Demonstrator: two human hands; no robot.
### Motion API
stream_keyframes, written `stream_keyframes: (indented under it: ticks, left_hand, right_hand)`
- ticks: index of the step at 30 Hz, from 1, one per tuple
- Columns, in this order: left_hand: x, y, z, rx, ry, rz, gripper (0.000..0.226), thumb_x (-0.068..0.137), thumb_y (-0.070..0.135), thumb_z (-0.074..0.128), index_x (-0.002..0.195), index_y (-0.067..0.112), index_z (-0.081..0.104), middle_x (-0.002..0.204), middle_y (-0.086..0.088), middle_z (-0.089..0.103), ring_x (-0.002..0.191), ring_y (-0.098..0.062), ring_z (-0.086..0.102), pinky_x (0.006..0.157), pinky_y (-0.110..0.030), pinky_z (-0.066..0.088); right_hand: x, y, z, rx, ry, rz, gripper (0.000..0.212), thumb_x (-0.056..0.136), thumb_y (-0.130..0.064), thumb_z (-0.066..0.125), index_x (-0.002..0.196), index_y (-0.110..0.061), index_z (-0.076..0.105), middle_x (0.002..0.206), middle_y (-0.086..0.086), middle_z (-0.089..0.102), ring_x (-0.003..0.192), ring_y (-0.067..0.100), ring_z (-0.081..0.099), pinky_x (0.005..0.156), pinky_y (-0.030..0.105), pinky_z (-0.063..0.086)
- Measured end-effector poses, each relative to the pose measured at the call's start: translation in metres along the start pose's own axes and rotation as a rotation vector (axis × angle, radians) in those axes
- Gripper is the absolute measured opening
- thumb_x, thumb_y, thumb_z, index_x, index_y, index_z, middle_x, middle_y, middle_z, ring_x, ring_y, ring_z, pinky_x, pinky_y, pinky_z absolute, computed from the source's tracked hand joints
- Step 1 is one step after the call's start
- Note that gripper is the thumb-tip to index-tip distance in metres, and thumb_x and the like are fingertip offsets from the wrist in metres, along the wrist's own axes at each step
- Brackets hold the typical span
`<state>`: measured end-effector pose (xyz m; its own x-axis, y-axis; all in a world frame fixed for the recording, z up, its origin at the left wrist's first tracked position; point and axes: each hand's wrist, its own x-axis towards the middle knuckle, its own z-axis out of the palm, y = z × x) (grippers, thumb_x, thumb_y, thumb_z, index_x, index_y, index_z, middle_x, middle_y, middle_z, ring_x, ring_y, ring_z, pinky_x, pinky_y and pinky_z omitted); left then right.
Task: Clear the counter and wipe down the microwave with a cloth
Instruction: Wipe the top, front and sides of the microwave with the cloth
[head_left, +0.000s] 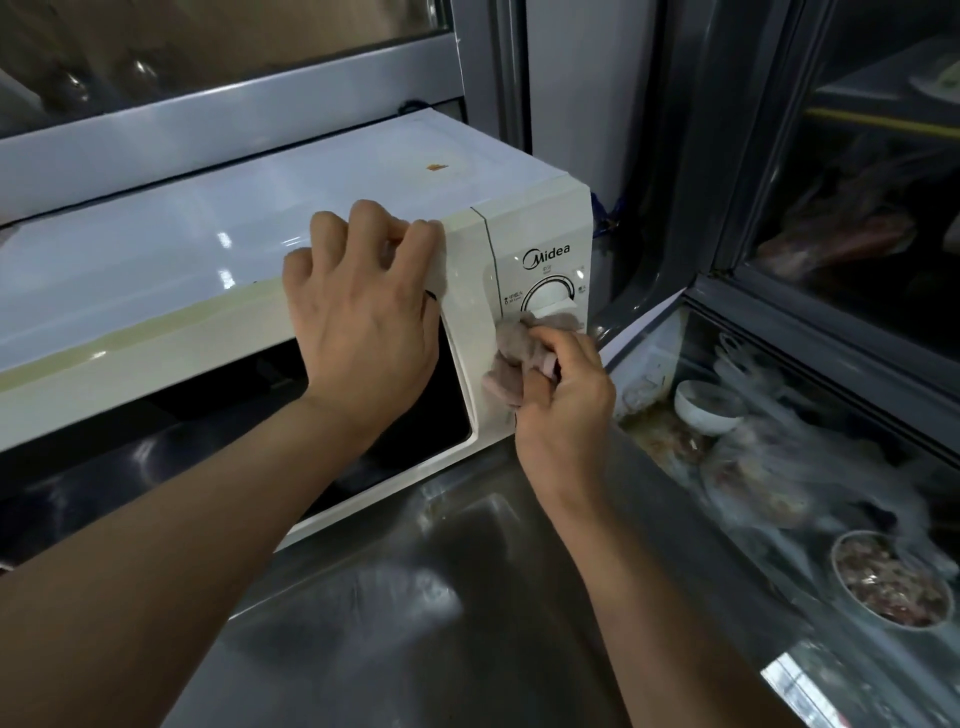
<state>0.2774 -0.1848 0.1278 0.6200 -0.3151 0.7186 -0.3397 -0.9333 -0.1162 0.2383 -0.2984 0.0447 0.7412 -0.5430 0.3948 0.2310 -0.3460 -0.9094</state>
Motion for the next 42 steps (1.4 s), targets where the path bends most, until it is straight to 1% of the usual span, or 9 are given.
stream_keyframes:
  ticks: [7,12,16,19,23,27,34,37,42]
  left_hand:
    - [0.000,-0.001,0.003,0.027,0.029,-0.003,0.028,0.075,0.007,0.051,0.102,0.008,0.055,0.100,-0.018,0.053,0.090,-0.036,0.047,0.068,-0.037,0.025]
    - [0.000,-0.001,0.005,0.046,0.038,-0.013,0.033,0.072,0.006,0.047,0.103,0.008,0.056,0.100,-0.017,0.052,0.089,-0.036,0.046,0.067,-0.036,0.023]
    - [0.000,-0.001,0.004,0.035,0.033,-0.013,0.034,0.073,0.007,0.046,0.105,0.010,0.056,0.101,-0.016,0.052,0.090,-0.035,0.046,0.068,-0.036,0.024]
    - [-0.001,-0.002,0.004,0.041,0.020,-0.014,0.035,0.074,0.008,0.046,0.107,0.011,0.056,0.102,-0.015,0.052,0.091,-0.035,0.045,0.069,-0.036,0.023]
    - [0.000,-0.001,0.004,0.038,0.023,-0.014,0.033,0.074,0.009,0.045,0.106,0.011,0.056,0.102,-0.016,0.052,0.091,-0.035,0.046,0.068,-0.037,0.025]
    - [0.000,-0.002,0.004,0.037,0.015,-0.025,0.035,0.074,0.010,0.045,0.108,0.012,0.055,0.103,-0.015,0.052,0.092,-0.035,0.045,0.069,-0.037,0.025]
    - [0.001,-0.002,0.003,0.028,0.021,-0.018,0.035,0.074,0.010,0.042,0.107,0.011,0.055,0.102,-0.015,0.051,0.091,-0.034,0.045,0.068,-0.036,0.024]
    - [0.000,-0.002,0.004,0.040,0.036,0.003,0.036,0.075,0.009,0.044,0.108,0.011,0.057,0.102,-0.015,0.052,0.091,-0.035,0.046,0.068,-0.035,0.023]
    - [0.001,-0.003,0.007,0.044,0.034,-0.011,0.035,0.074,0.010,0.046,0.107,0.010,0.056,0.102,-0.017,0.052,0.092,-0.037,0.047,0.070,-0.036,0.022]
  right_hand:
    - [-0.017,0.009,0.012,0.034,-0.001,-0.022,0.035,0.090,0.006,0.046,0.122,-0.002,0.059,0.122,0.010,0.060,0.118,0.017,0.054,0.101,0.029,0.044]
    - [-0.040,0.040,0.013,0.111,-0.037,0.093,0.025,0.086,0.014,0.046,0.107,0.010,0.058,0.101,0.021,0.057,0.090,-0.014,0.055,0.073,-0.007,0.036]
    - [-0.046,0.054,0.014,0.005,-0.114,0.217,0.030,0.077,0.014,0.058,0.104,0.003,0.058,0.108,0.013,0.057,0.100,0.019,0.058,0.083,0.001,0.041]
    - [-0.038,0.033,0.014,0.033,-0.063,0.129,0.034,0.075,-0.004,0.066,0.108,0.002,0.059,0.111,0.008,0.056,0.103,0.017,0.057,0.092,0.020,0.046]
    - [-0.019,0.011,0.027,0.036,0.113,-0.048,0.048,0.078,0.005,0.056,0.126,0.000,0.054,0.121,0.004,0.048,0.116,0.019,0.052,0.093,0.011,0.044]
    - [-0.035,0.027,0.032,-0.044,0.073,0.031,0.056,0.080,0.013,0.053,0.135,0.002,0.045,0.134,0.013,0.041,0.126,0.025,0.046,0.103,0.036,0.043]
    - [-0.054,0.049,0.042,-0.042,0.056,0.231,0.059,0.081,0.000,0.057,0.137,0.003,0.040,0.135,0.017,0.038,0.124,0.030,0.046,0.106,0.037,0.041]
    - [-0.051,0.062,0.033,-0.041,0.015,0.350,0.057,0.080,0.006,0.062,0.133,0.008,0.043,0.133,0.020,0.042,0.123,0.030,0.047,0.099,0.005,0.028]
    - [-0.039,0.045,0.027,-0.100,0.128,0.150,0.049,0.079,0.012,0.055,0.127,0.005,0.052,0.131,0.017,0.049,0.110,-0.003,0.036,0.091,-0.011,0.014]
